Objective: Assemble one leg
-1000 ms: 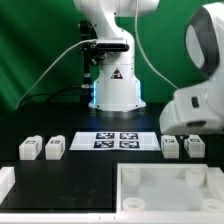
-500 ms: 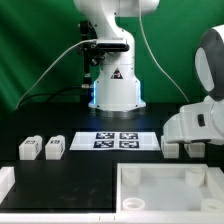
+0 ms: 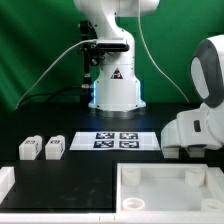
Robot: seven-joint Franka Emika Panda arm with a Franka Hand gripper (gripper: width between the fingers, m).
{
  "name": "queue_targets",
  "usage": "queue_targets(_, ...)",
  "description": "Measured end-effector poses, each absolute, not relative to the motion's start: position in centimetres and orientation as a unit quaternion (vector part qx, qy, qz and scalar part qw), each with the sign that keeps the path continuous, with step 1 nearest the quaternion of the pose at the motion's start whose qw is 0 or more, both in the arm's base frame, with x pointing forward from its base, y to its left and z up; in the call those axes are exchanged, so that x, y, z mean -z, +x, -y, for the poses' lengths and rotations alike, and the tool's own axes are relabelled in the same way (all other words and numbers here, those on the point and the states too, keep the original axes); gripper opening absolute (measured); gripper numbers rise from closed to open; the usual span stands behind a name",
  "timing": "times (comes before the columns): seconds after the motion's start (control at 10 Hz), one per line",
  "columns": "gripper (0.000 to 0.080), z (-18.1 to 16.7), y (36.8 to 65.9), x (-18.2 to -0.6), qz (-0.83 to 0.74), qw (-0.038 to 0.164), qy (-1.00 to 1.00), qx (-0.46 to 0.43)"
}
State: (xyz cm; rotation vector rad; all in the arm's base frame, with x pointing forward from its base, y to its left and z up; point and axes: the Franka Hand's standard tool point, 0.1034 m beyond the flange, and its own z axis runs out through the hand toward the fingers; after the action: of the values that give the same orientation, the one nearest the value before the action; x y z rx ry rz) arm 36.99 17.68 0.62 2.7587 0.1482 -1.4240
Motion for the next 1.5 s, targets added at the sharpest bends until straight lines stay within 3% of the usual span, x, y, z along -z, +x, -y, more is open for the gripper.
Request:
queue_targets(0.1, 0.0636, -17.7, 37.0, -0.6, -0.048, 0.017, 0.887, 0.458)
queue_targets(0.3, 0.0288, -17.7, 37.0, -0.6, -0.048, 0.017, 0.887, 0.458)
queue_targets(1.2, 0.0294, -17.6, 37.0, -0.6, -0.047, 0.016, 0.888, 0.458)
queue_targets(1.3, 0.0294, -17.2, 37.9, -1.7, -0.057, 0.012, 0.889, 0.454)
queue_targets(1.5, 0.0294, -16.5, 40.6, -5.6, -0.067, 0.002, 0.899, 0.434)
